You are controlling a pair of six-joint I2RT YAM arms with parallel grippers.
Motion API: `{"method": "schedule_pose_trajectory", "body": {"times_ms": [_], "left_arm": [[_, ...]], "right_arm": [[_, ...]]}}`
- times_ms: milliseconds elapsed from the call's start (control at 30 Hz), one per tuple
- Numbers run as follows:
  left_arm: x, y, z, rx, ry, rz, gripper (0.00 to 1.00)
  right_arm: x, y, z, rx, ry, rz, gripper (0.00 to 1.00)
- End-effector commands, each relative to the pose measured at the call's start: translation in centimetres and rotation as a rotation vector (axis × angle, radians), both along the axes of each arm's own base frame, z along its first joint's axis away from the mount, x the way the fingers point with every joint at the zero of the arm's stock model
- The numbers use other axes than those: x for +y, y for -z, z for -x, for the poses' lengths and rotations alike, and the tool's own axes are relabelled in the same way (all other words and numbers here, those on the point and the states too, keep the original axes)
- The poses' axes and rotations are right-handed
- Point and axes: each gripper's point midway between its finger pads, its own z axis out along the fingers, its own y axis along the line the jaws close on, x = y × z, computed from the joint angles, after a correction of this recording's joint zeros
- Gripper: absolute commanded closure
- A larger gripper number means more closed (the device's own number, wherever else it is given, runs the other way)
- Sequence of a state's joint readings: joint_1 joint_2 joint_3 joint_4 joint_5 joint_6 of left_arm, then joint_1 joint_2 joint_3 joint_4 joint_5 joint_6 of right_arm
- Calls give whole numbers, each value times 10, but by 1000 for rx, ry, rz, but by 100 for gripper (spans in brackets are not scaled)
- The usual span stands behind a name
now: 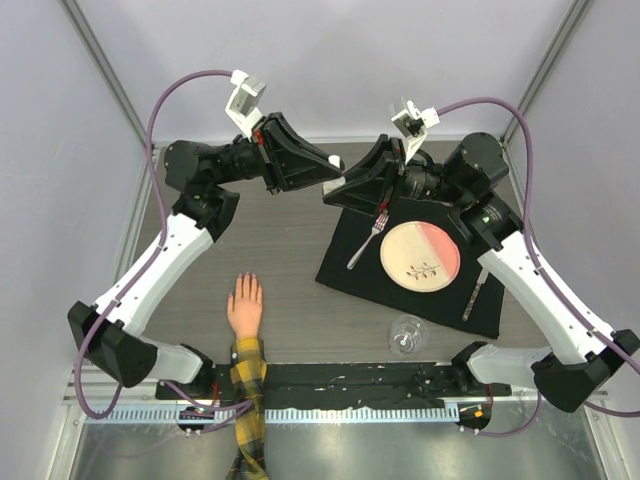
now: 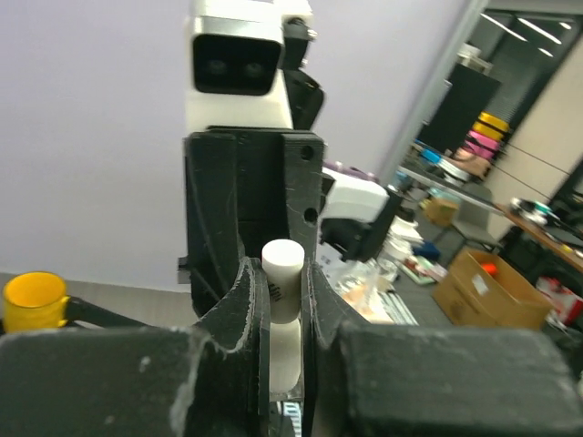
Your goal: Paint the nails
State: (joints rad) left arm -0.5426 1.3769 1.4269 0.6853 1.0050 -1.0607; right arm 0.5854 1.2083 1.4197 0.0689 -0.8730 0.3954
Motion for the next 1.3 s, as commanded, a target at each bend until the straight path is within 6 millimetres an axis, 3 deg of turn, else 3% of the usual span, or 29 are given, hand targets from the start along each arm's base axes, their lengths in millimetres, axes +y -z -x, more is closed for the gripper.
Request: {"method": "schedule_pose_trajectory", "body": {"times_ms": [0,100,167,200,267,333,367,400,467,567,600,633,700,733,833,867,900,967,1133,1267], "left_arm": [[-4,25,38,39,266,-150,100],[-10,20,29,65,245,-143,100],[-11,18,25,59,223,-148,91],[-9,17,25,41,208,-146,73],[-4,16,21,26,140,-152,59],[4,14,15,16,72,-152,44],[14,9,23,-32,39,-148,24],[21,8,20,-45,-1,-147,13],[35,11,31,-136,-56,-150,5],[47,23,24,-120,-210,-203,5],[52,26,0,-121,-372,-212,7],[58,31,-12,-85,-466,-232,8],[70,37,-19,-39,-565,-243,14],[78,46,-37,32,-675,-242,17],[85,62,-59,105,-835,-230,32],[82,66,-61,97,-863,-243,39],[62,69,-47,60,-824,-265,40],[46,78,-42,-19,-922,-313,39],[27,92,-43,-32,-1042,-330,47],[9,87,-35,-26,-1044,-268,50]], "right_arm": [[-7,-57,29,-170,-90,-117,100],[-11,-53,24,-172,-38,-89,100],[-13,-48,17,-189,21,-71,100],[-14,-35,11,-196,54,-39,100],[-15,-15,1,-143,97,11,100],[-18,-8,0,-151,120,26,100],[-19,5,-6,-131,148,54,100],[-20,11,-7,-138,158,70,100],[-23,35,-15,-153,198,129,100],[-25,53,-21,-151,228,171,100],[-27,57,-26,-146,259,178,100],[-29,60,-31,-137,287,184,100],[-34,73,-46,-104,378,209,100],[-35,77,-49,-94,398,219,100],[-38,95,-62,-93,499,242,100],[-38,101,-65,-90,520,243,100],[-39,101,-66,-92,535,241,100],[-37,107,-66,-84,560,250,100],[-36,104,-62,-117,571,259,100],[-40,96,-53,-129,573,223,100]]}}
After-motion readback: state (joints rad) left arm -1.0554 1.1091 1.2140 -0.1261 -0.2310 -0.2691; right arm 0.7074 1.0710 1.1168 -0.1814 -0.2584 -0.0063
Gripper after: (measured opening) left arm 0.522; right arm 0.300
